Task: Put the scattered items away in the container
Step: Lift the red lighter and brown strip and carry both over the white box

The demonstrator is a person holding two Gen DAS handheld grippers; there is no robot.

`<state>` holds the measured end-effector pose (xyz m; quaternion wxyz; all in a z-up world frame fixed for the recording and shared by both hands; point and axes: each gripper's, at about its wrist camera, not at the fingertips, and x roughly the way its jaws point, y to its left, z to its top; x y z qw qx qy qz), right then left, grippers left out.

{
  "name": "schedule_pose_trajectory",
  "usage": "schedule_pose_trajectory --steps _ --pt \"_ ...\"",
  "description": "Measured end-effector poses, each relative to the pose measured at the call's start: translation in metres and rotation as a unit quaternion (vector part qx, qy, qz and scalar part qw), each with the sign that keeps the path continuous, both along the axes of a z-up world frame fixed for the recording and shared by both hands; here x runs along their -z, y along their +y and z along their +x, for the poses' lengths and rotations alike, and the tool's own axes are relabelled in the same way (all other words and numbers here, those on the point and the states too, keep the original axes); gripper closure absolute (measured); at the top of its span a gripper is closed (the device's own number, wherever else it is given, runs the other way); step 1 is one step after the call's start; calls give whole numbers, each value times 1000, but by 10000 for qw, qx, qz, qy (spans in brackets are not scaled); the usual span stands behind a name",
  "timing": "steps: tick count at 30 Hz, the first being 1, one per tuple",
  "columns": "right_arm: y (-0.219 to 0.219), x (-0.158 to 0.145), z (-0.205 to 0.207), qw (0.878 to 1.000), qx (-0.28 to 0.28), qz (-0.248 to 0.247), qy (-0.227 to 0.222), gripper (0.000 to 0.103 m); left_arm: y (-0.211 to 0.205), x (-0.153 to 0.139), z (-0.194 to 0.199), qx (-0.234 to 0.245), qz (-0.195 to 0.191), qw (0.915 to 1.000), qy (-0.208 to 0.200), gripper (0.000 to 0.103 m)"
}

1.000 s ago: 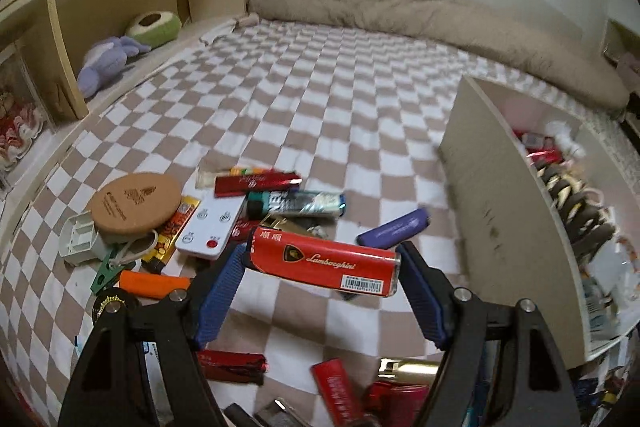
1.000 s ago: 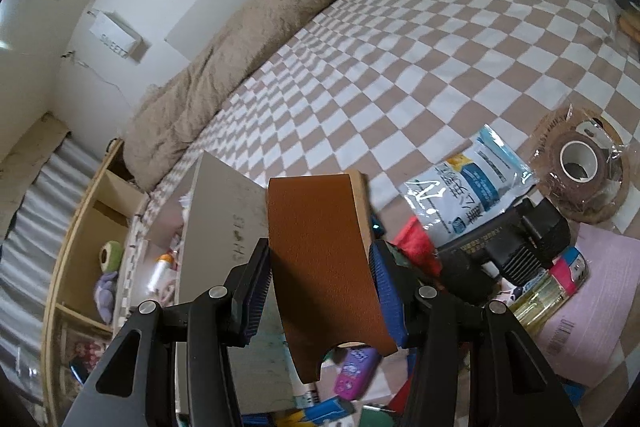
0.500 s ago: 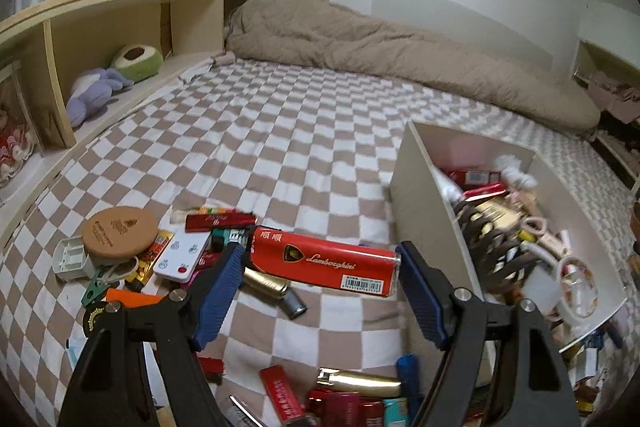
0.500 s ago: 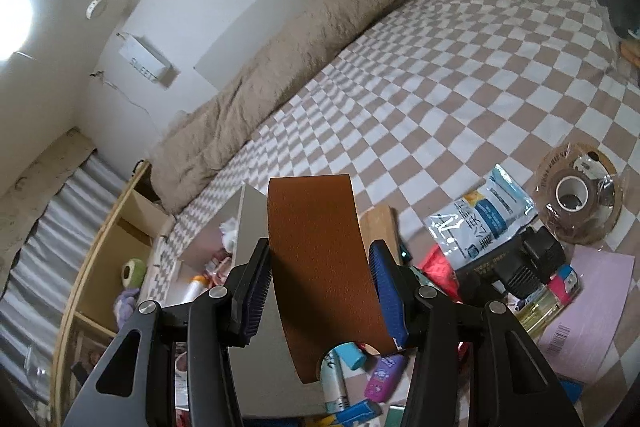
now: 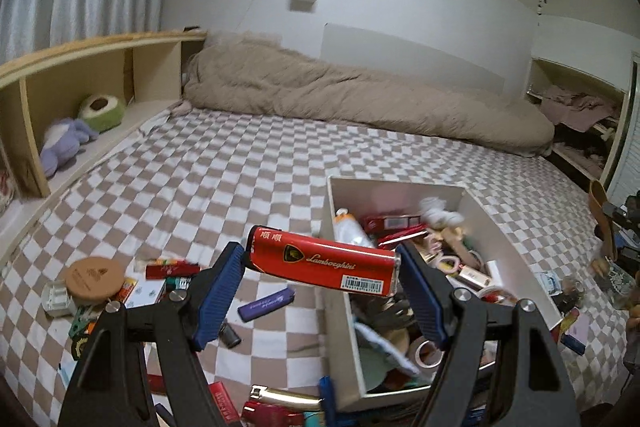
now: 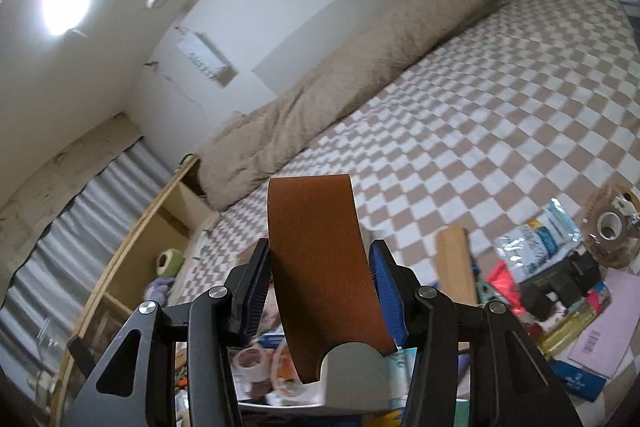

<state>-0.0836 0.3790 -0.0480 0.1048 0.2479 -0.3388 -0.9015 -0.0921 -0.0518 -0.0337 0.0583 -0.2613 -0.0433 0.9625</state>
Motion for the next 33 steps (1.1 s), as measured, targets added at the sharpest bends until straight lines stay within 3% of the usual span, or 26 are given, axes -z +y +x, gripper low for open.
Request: schedule_pose_trajectory --steps 13,22,28,33 --pt "-39 -48 -6 9966 -639 -23 528 53 38 -51 15 431 -32 9979 475 26" --pt "-63 -88 -14 9912 -861 4 1009 53 61 -62 19 674 -157 9967 435 26" --pt "-78 -79 -18 9897 -1073 69 950 53 75 -55 22 969 -233 9942 399 26" --pt "-89 -60 -21 9899 -1214 163 716 53 89 -39 16 1141 -408 9925 144 26"
